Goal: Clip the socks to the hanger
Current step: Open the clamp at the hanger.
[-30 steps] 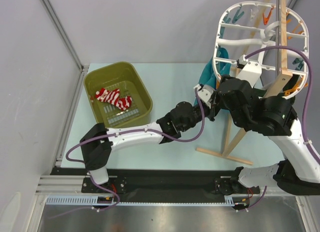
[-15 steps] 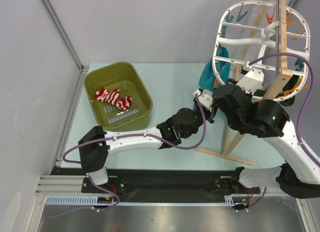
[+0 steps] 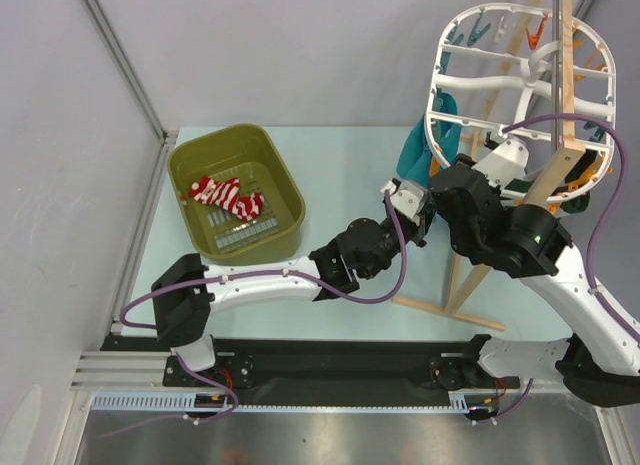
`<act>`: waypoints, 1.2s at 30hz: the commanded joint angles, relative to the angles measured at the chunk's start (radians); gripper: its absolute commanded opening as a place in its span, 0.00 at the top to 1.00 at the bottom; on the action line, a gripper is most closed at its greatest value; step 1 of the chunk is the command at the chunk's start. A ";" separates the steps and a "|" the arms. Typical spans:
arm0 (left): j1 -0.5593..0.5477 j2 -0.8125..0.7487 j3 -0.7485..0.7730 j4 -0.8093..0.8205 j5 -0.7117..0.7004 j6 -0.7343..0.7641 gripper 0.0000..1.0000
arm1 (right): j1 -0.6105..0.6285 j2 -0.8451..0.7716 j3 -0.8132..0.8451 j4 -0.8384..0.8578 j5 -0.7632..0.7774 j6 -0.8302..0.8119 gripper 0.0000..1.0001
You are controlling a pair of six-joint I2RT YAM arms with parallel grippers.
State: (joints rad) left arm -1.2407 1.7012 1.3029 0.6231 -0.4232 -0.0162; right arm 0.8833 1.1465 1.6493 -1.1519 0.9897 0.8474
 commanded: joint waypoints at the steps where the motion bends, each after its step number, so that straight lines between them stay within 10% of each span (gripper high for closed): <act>1: -0.008 -0.054 0.004 0.049 0.024 0.035 1.00 | -0.010 -0.028 -0.019 0.106 0.003 -0.027 0.54; 8: -0.008 -0.070 -0.007 0.047 0.060 0.024 0.99 | -0.017 -0.057 -0.055 0.153 0.000 -0.060 0.70; 14: 0.024 -0.113 -0.036 0.006 0.174 -0.062 0.78 | -0.032 -0.079 -0.077 0.159 -0.013 -0.077 0.99; 19: 0.116 -0.179 -0.111 -0.016 0.372 -0.248 0.41 | -0.055 -0.091 -0.082 0.161 -0.054 -0.100 1.00; 28: 0.245 -0.060 -0.004 0.084 0.886 -0.529 0.35 | -0.073 -0.140 -0.083 0.184 -0.158 -0.146 1.00; 36: 0.259 0.031 0.041 0.213 0.976 -0.671 0.34 | -0.072 -0.168 -0.085 0.201 -0.197 -0.185 1.00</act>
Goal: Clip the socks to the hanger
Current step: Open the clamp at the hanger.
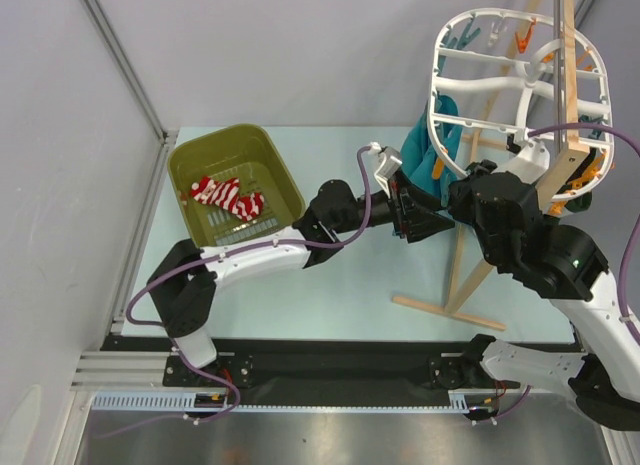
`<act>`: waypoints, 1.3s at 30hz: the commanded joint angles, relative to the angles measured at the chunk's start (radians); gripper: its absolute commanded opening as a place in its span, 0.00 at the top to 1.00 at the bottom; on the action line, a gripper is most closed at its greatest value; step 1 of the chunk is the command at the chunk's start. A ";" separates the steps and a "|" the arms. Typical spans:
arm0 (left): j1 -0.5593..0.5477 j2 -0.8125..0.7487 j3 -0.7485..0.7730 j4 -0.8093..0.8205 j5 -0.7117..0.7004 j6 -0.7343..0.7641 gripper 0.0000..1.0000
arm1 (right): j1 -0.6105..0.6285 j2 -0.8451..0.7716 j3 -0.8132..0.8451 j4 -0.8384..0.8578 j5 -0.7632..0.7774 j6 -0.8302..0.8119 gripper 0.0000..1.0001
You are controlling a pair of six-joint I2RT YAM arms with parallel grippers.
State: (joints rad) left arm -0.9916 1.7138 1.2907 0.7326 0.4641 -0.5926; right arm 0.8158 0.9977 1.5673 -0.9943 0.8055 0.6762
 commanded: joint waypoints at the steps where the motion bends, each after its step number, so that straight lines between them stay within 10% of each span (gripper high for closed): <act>1: 0.011 0.023 0.048 0.117 0.087 -0.113 0.35 | -0.006 -0.019 -0.004 0.040 -0.017 -0.015 1.00; 13: 0.045 0.061 0.070 0.217 0.085 -0.228 0.38 | -0.006 -0.034 -0.021 0.037 -0.046 -0.026 1.00; 21: 0.044 0.070 0.130 0.062 0.039 -0.170 0.75 | -0.006 -0.019 0.011 -0.001 -0.060 0.003 0.99; 28: -0.015 -0.037 0.107 -0.195 -0.203 0.111 0.98 | -0.006 0.030 0.105 -0.098 -0.066 0.048 0.61; 39: -0.096 -0.089 0.122 -0.309 -0.406 0.278 1.00 | -0.006 0.093 0.162 -0.106 -0.043 0.045 0.49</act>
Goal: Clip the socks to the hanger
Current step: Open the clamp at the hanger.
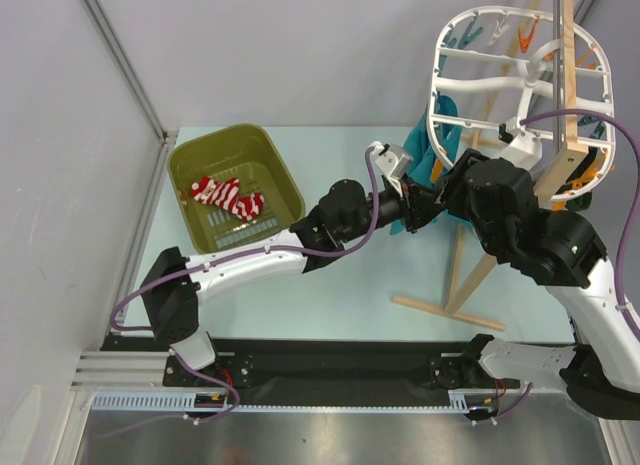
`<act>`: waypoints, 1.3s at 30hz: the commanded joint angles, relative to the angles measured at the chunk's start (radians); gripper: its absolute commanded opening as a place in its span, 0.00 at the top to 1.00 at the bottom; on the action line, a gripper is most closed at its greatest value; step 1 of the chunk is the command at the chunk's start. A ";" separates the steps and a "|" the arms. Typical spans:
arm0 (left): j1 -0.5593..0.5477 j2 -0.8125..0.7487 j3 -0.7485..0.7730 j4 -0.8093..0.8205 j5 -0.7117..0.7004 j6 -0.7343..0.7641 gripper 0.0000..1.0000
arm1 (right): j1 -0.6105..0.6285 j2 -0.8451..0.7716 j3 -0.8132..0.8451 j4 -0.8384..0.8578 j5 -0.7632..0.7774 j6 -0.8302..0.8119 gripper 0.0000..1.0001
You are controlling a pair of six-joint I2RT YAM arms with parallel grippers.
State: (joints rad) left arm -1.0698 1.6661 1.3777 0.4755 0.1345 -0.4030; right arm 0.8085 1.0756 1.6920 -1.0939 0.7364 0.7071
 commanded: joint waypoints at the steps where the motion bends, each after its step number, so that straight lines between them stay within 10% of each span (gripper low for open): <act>1: -0.021 -0.040 0.041 -0.057 -0.090 0.093 1.00 | 0.001 0.017 0.034 -0.001 0.029 0.018 0.49; 22: -0.058 -0.063 0.032 -0.064 -0.170 0.156 1.00 | 0.001 0.049 -0.012 0.063 0.103 0.011 0.65; 24: -0.058 -0.065 0.029 -0.067 -0.167 0.156 0.87 | 0.000 0.047 -0.015 0.066 0.100 0.003 0.78; 26: -0.056 -0.092 0.003 -0.060 -0.165 0.150 0.43 | 0.000 0.040 -0.026 0.074 0.101 0.000 1.00; 30: -0.052 -0.181 -0.040 -0.122 -0.177 0.164 0.30 | -0.002 0.023 -0.054 0.092 0.080 -0.018 1.00; 39: 0.232 -0.529 -0.150 -0.565 -0.096 -0.069 0.48 | -0.003 -0.057 -0.106 0.132 0.015 -0.104 1.00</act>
State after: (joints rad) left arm -0.9394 1.2354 1.2381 0.1108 0.0151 -0.3649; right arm 0.8043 1.0409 1.5883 -0.9936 0.7948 0.6544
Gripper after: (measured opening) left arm 0.523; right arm 0.051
